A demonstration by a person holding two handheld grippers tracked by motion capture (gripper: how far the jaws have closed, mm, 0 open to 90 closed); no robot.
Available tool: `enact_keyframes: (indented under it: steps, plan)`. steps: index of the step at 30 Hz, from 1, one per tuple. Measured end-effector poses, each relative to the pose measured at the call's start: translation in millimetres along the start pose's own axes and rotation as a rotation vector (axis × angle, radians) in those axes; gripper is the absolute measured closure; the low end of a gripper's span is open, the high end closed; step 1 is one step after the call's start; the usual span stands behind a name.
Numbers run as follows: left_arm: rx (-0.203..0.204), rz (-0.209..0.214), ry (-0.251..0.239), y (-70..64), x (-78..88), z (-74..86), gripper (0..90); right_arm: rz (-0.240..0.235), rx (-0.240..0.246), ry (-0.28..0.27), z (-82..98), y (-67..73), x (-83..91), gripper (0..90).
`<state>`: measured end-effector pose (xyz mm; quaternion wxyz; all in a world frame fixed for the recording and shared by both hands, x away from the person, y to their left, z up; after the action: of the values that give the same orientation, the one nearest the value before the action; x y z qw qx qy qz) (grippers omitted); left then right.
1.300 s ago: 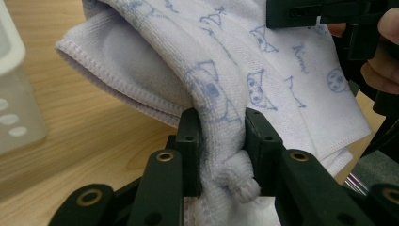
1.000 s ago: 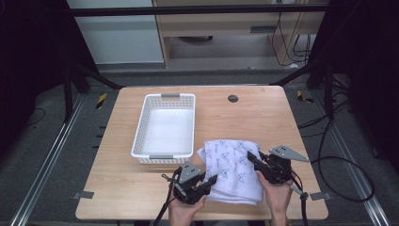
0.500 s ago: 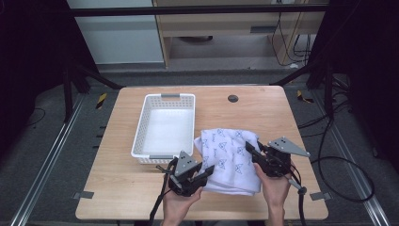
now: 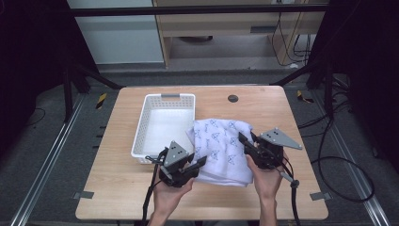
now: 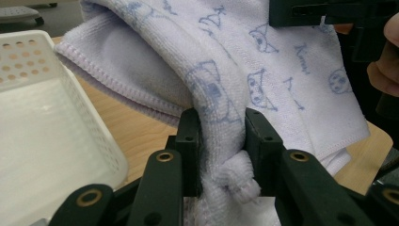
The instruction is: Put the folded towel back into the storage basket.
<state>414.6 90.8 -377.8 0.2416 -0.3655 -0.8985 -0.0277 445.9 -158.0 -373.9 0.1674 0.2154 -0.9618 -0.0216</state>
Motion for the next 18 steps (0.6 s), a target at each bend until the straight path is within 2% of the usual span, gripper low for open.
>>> enact_keyframes:
  steps: [7,14,18]
  plan:
    - [0.002,-0.012,-0.022,12.2,11.1,-8.3,69.4,-0.004,0.022,-0.02,-14.8,12.6,-8.4,70.3]
    - [-0.01,-0.022,-0.019,21.3,16.5,-12.6,69.4,-0.013,0.023,-0.019,-23.0,18.4,-15.9,70.3]
    - [-0.017,-0.037,-0.019,27.8,21.5,-14.2,69.4,-0.013,0.034,-0.018,-28.4,26.8,-22.6,70.2]
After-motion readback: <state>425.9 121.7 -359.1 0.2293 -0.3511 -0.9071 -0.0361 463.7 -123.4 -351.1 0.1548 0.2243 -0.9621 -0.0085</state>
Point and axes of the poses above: each handheld gripper's, and its own axes: x roughly backward along the jaws, z roughly out of its underside, y roughly to its left, the point moved 2 cm from there along -x, roughly forward along the jaws
